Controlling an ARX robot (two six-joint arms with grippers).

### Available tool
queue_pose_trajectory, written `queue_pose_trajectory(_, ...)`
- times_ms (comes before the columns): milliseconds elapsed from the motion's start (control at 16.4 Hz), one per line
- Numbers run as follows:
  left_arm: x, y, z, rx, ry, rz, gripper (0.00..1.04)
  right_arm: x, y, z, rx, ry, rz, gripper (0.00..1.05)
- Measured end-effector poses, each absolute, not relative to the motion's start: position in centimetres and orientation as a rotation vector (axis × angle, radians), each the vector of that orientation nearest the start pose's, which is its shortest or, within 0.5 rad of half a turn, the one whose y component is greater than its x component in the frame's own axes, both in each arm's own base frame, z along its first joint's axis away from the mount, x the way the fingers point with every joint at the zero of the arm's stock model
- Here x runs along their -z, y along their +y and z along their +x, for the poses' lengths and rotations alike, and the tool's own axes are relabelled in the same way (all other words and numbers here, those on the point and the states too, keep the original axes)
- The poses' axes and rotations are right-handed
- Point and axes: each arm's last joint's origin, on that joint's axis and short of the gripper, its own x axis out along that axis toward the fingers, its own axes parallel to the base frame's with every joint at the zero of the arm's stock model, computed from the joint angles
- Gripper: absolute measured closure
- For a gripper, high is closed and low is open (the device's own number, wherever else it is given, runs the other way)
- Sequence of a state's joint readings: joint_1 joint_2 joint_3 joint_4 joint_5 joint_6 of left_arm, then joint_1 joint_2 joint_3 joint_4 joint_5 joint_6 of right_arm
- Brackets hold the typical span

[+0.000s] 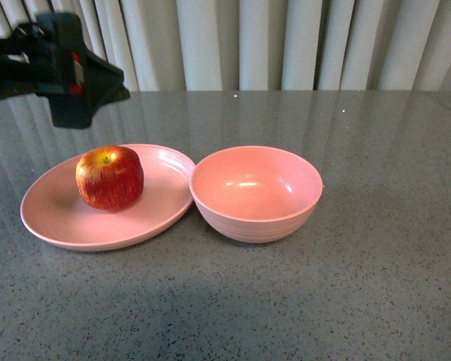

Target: Move apple from plate to bowl

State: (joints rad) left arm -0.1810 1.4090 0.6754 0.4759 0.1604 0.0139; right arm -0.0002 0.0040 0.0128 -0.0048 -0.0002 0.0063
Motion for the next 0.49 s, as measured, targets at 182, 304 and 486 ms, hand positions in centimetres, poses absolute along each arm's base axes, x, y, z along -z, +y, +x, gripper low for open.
queue_pose_trajectory(182, -18.8, -6.0, 31.1, 0.310, 0.396, 0.012, 0.07, -16.7, 0.0, 9.7, 0.000, -0.004, 0.006, 0.07)
queue_pose_trajectory(304, -18.1, -6.0, 32.2, 0.299, 0.441, 0.008, 0.07, -16.7, 0.0, 9.7, 0.000, -0.004, 0.006, 0.07)
queue_pose_trajectory(486, -17.3, -6.0, 33.0, 0.284, 0.505, 0.009, 0.07, -16.7, 0.0, 9.7, 0.000, -0.004, 0.006, 0.07)
